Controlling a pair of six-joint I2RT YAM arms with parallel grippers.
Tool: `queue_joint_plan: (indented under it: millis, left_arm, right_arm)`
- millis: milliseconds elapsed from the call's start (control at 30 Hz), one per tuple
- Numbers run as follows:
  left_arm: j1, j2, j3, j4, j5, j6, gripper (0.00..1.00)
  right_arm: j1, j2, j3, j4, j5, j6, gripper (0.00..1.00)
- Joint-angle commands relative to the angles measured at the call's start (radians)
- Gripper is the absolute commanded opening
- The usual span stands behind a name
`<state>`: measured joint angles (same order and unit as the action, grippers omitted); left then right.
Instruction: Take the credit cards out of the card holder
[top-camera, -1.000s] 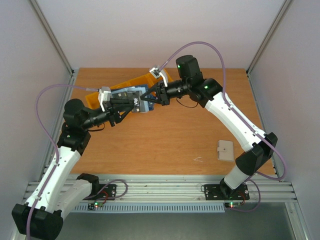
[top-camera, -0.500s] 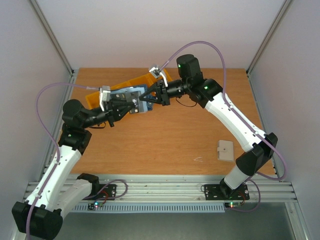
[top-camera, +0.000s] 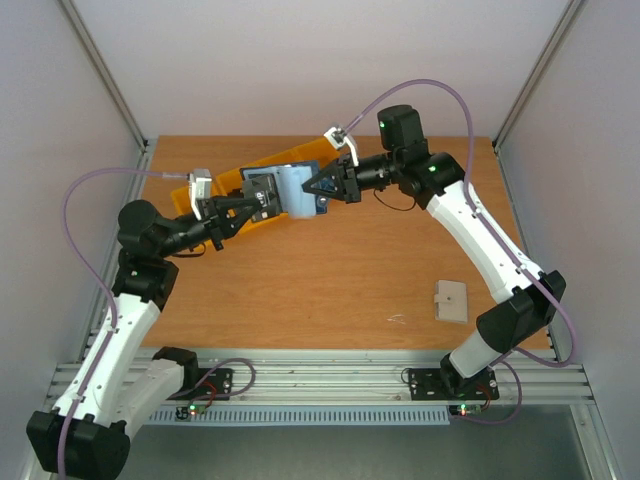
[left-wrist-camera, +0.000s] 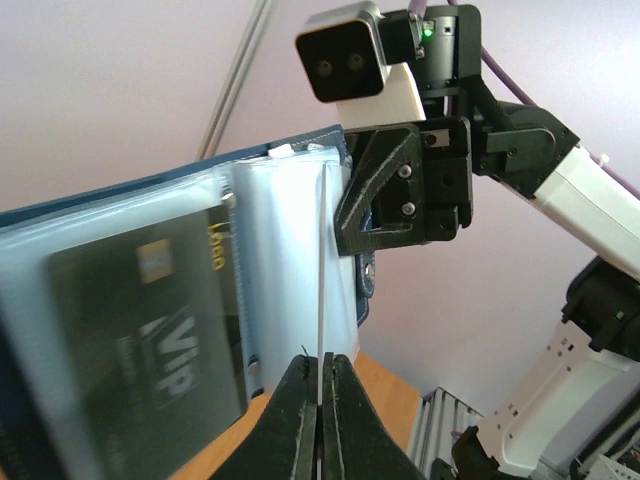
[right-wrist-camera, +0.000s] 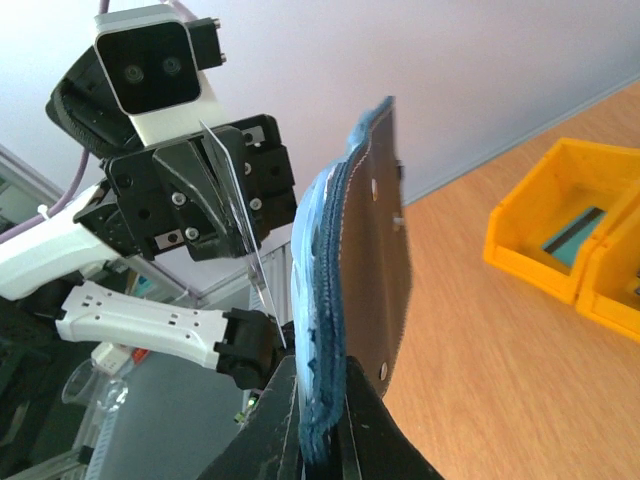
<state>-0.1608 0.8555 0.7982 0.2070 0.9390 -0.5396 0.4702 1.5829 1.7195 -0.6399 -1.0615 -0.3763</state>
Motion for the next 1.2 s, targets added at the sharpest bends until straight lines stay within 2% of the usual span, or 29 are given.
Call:
queue_joint_plan:
  millis: [0, 133, 300, 500, 600, 867, 1033, 1167]
  left_arm:
    - [0.020, 0.010, 0.019, -0.020, -0.183, -0.064, 0.00]
    - [0.029, 0.127, 0.056, -0.115, -0.357, -0.176, 0.00]
    - [0.034, 0.336, 0.158, -0.274, -0.506, -0.222, 0.00]
    - [0.040, 0.612, 0.320, -0.458, -0.631, -0.345, 0.00]
    - [0.050, 0.743, 0.417, -0.568, -0.697, -0.330, 0.00]
    - [0.056, 1.018, 0.642, -0.711, -0.690, -0.285, 0.00]
    - [0.063, 1.113, 0.777, -0.838, -0.789, -0.207, 0.00]
    - [0.065, 1.177, 0.861, -0.890, -0.754, -0.133, 0.03]
  right_arm:
    - [-0.098, -0.034, -0.019, 0.002, 0.083, 0.100, 0.01]
    - [-0.130, -0.023, -0.015, -0.047, 0.149, 0.091, 0.01]
    - [-0.151, -0.020, -0.021, -0.089, 0.162, 0.037, 0.01]
    - [-0.187, 0.021, -0.019, -0.092, 0.139, -0.005, 0.01]
    - [-0.208, 0.058, 0.004, -0.092, 0.132, -0.015, 0.01]
    - [-0.249, 0.212, 0.132, -0.147, 0.088, -0.035, 0.01]
    - [-0.260, 0.269, 0.188, -0.160, 0.071, -0.033, 0.01]
    - [-0.260, 0.285, 0.210, -0.172, 0.055, -0.041, 0.01]
